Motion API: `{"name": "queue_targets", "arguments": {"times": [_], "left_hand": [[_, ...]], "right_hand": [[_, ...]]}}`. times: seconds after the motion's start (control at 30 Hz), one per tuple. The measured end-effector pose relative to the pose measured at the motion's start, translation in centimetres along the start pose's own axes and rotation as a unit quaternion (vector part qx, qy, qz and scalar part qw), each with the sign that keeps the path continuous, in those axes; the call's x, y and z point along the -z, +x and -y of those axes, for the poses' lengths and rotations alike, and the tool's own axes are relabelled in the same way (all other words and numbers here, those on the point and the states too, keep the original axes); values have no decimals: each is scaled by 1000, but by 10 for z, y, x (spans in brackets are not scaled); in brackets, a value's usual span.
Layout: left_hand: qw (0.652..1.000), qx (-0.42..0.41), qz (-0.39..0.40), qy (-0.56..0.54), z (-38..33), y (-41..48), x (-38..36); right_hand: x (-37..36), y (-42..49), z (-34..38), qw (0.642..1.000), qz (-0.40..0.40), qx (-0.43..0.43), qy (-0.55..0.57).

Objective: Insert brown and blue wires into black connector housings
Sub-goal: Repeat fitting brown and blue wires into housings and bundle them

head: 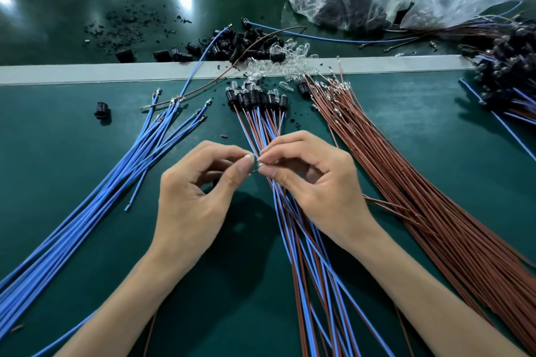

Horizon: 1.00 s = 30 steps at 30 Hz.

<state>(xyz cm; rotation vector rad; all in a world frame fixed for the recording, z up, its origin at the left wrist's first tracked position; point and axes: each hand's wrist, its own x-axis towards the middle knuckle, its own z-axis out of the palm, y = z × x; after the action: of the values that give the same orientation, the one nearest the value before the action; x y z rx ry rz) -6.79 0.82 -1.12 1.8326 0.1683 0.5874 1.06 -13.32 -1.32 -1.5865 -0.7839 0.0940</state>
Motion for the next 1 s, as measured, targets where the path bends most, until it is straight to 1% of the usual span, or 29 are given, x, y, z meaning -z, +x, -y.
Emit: {"name": "queue_targets", "arguments": {"times": [0.1, 0.17, 0.33, 0.5, 0.6, 0.73, 0.8, 0.9, 1.0], "left_hand": [[999, 29, -5, -17, 0, -1, 0], [999, 35, 3, -9, -1, -2, -1], [998, 41, 46, 2, -4, -2, -2], [991, 93, 75, -63, -6, -2, -1], [987, 106, 91, -79, -7, -1, 0], [979, 126, 122, -100, -11, 2, 5], [975, 137, 135, -113, -12, 4, 8], [970, 149, 151, -116, -13, 6, 11], [971, 143, 160, -102, -13, 6, 12]], "right_hand": [[1, -1, 2, 1000, 3, 23, -8], [0, -1, 2, 999, -1, 39, -27], [2, 0, 2, 994, -21, 75, -76], [2, -1, 1, 990, -29, 107, -84], [3, -2, 1, 987, -33, 123, -94], [4, -3, 1, 975, -33, 188, -114], [3, -4, 1, 971, -26, 206, -120], [5, -2, 1, 967, -19, 215, -133], [10, 0, 3, 969, 2, 202, -141]]}}
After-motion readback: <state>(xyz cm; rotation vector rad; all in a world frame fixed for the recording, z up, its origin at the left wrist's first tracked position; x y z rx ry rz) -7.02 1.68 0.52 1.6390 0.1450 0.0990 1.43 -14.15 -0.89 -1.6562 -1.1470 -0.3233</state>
